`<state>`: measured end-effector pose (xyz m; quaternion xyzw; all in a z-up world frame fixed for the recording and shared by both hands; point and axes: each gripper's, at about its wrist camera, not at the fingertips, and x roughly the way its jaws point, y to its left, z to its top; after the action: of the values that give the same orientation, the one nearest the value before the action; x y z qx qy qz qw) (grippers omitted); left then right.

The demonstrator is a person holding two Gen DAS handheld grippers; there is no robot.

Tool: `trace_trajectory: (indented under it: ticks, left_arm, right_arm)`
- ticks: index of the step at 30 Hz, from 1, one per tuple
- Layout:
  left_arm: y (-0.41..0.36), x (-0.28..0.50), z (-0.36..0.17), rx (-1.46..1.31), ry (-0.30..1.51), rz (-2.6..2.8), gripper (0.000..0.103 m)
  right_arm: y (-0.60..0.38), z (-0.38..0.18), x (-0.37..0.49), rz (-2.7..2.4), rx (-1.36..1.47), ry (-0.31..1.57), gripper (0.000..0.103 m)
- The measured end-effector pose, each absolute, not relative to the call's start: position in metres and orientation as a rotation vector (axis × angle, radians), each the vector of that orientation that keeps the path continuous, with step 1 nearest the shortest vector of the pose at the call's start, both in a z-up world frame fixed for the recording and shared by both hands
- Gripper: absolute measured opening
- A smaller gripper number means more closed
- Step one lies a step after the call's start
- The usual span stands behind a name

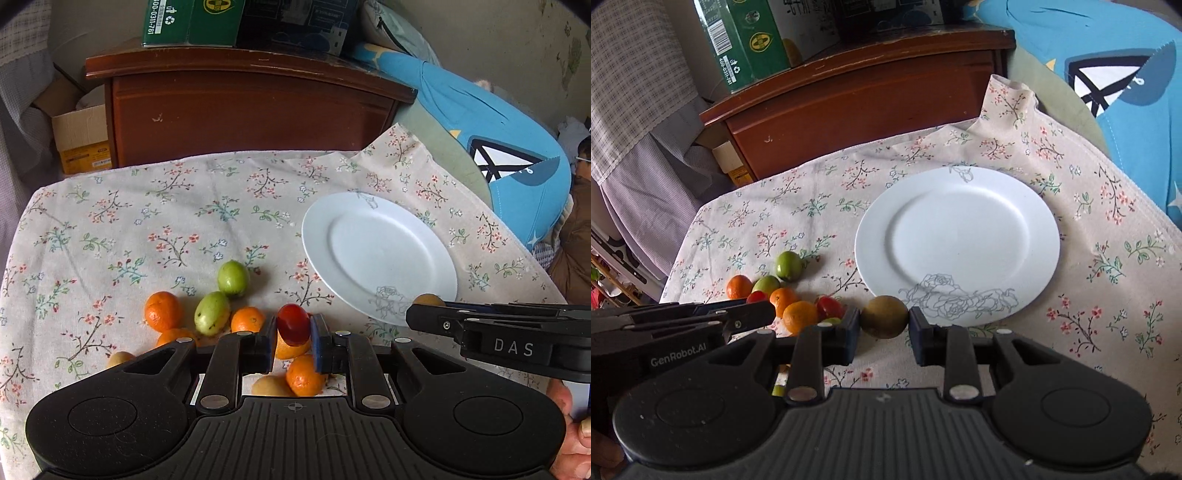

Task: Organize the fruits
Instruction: 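Carry the tomato and kiwi onto the white plate and open both tools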

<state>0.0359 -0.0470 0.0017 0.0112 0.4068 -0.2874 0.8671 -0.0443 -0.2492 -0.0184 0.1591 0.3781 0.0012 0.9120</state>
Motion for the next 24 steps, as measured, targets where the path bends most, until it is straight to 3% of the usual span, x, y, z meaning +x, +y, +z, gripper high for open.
trace_trajectory:
  ticks: [24]
  left_arm:
    - [-0.127,0.076,-0.033,-0.031,0.889,-0.752,0.018]
  right_arm:
    - [-0.316,-0.049,0.009,-0.152,0.411,0.786,0.031]
